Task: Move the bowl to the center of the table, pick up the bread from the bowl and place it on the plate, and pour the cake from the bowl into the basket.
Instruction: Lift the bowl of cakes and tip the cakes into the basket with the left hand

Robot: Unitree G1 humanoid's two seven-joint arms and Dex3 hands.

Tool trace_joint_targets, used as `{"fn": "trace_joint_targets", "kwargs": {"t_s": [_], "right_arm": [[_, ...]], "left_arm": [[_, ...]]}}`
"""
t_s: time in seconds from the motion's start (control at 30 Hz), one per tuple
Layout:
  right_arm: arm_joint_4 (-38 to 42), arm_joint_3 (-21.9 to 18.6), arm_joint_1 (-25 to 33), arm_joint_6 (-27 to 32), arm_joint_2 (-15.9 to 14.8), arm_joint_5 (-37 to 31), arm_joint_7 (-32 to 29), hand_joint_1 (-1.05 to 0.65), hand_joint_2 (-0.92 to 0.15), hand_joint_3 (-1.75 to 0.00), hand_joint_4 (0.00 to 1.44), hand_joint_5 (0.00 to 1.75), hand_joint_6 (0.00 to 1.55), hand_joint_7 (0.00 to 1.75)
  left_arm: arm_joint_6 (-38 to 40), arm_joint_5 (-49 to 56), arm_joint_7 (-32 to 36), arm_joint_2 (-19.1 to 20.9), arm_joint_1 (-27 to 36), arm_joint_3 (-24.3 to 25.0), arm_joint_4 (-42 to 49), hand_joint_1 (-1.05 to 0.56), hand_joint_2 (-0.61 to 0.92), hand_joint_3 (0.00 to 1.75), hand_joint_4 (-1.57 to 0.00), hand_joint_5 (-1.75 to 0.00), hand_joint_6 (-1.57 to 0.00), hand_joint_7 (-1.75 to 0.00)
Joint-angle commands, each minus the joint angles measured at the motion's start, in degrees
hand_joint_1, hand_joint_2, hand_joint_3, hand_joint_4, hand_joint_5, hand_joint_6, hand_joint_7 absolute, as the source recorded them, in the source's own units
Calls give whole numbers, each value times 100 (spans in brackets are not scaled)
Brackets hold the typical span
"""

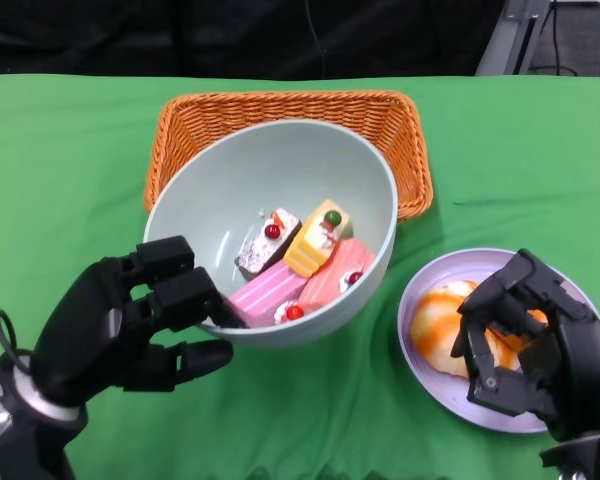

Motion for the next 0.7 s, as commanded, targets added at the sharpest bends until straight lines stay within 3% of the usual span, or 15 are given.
{"fn": "trace_joint_targets", "kwargs": {"t_s": [0.03,0.27,0.53,0.7], "right_arm": [[140,69,16,-245,-63,-44,41,6,-41,-137,74,175,57,159],[206,171,46,-280,-43,-92,15,3,-40,-138,77,175,58,160],[162,295,95,-189,-41,-46,75,3,-43,-137,79,175,57,163],[166,353,110,-192,-39,-90,62,2,-44,-136,80,175,56,167]], "left_arm": [[-113,-275,-51,-46,-353,155,175,-11,69,92,-74,-175,-70,-144],[-61,-700,-670,-225,-703,282,568,-7,63,102,-76,-175,-72,-148],[-74,-1247,-1527,-438,-1081,443,1022,-9,60,103,-74,-175,-70,-146],[-76,-1827,-2397,-662,-1388,562,1519,-11,61,105,-72,-175,-68,-144]]}}
